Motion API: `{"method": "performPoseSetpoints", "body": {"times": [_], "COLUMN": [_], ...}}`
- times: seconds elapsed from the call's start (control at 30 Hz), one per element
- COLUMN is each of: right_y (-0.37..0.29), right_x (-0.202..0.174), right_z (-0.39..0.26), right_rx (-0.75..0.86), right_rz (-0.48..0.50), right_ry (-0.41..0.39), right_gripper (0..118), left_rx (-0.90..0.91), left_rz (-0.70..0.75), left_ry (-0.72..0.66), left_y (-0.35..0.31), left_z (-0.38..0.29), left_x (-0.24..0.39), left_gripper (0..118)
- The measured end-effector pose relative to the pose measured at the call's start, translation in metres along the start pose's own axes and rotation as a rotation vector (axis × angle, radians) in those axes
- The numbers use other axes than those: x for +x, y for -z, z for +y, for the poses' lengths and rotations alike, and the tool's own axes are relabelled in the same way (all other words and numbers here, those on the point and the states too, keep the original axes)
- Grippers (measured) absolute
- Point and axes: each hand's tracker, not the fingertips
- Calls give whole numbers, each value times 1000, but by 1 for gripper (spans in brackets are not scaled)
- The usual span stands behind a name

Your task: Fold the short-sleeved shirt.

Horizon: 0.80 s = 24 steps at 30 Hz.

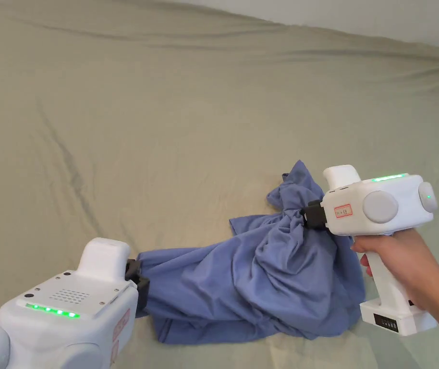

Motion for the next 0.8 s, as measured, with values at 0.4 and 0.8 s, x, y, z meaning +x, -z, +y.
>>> {"method": "performPoseSetpoints", "body": {"times": [0.4,0.8], "right_y": [-221,-348], "right_x": [11,18], "right_z": [-16,-43], "right_rx": [410,643], "right_rz": [82,-133], "right_ry": [126,142], "right_gripper": [26,24], "left_rx": [392,655], "left_rz": [62,179], "left_ry": [5,-64], "left_y": [-111,-225], "left_z": [99,176], "left_x": [-15,-44], "left_gripper": [2,2]}}
